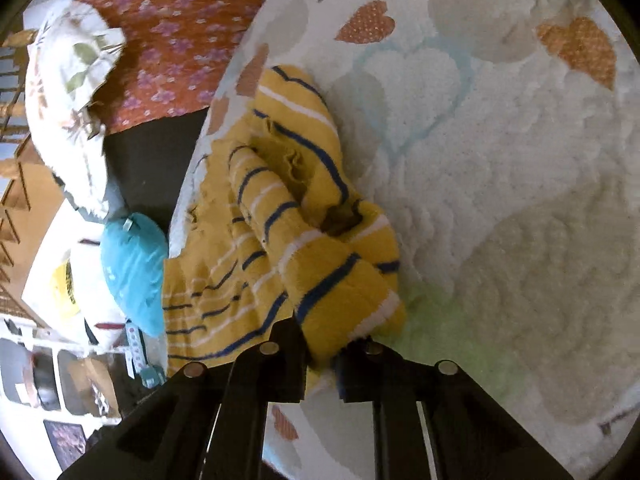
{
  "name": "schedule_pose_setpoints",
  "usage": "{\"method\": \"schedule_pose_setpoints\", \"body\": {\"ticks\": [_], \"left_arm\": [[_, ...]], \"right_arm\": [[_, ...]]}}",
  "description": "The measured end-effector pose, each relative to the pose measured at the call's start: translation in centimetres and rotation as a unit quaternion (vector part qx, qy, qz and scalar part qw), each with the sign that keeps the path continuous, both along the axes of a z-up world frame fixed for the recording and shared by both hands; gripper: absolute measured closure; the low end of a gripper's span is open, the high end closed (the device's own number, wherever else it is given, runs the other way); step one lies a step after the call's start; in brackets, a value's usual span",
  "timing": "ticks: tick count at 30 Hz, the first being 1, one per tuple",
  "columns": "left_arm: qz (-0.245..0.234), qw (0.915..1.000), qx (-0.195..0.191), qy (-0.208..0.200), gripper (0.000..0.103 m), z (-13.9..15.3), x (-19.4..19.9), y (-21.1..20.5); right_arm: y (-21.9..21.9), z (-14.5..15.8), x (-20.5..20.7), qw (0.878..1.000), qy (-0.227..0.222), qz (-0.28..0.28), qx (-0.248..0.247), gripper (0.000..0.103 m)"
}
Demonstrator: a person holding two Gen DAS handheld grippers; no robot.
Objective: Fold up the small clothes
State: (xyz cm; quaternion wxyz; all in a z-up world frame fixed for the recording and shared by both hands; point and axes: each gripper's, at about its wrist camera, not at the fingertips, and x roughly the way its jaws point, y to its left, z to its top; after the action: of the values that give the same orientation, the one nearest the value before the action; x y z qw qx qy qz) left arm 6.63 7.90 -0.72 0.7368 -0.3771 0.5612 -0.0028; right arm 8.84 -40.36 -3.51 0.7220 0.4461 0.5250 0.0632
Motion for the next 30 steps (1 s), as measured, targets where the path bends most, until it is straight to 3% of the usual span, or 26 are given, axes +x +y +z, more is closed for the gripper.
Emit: {"method": "schedule_pose_setpoints", "body": {"ticks": [8, 13, 16, 20, 23, 26, 30], "left_arm": [[0.001, 0.9994, -0.034, 0.007, 0.096, 0.0, -6.1, -1.1], [0.013, 0.9972, -0.069, 0.025, 0.094, -2.3, -9.9, -1.1], [0.030, 0.9957, -0.084, 0.025, 0.092, -2.6, -11.0, -0.3], [0.031, 0.9983, -0.050, -0.003, 0.085, -0.5, -11.5, 0.3], [0.024, 0.9995, -0.009, -0.017, 0.082, 0.9, -11.4, 0.0], [0.022, 0.9993, 0.016, -0.023, 0.082, 1.1, -11.4, -0.6], [0.027, 0.9992, 0.012, -0.025, 0.078, 0.9, -12.2, -0.2]], "right_arm": [[-2.1, 0.9, -4.6, 1.000, 0.004, 0.015, -0.001, 0.093], [-3.9, -0.2, -7.9, 1.000, 0.017, 0.018, 0.003, 0.091], [-4.5, -0.6, -9.1, 0.999, 0.031, 0.013, -0.025, 0.087], [-5.4, 2.4, -10.0, 0.998, -0.002, 0.014, -0.069, 0.069], [-4.8, 5.9, -9.6, 0.993, -0.045, 0.029, -0.105, 0.068], [-1.7, 8.7, -7.6, 0.988, -0.080, 0.074, -0.106, 0.068], [5.4, 9.5, -3.7, 0.977, -0.086, 0.164, -0.102, 0.068]]}}
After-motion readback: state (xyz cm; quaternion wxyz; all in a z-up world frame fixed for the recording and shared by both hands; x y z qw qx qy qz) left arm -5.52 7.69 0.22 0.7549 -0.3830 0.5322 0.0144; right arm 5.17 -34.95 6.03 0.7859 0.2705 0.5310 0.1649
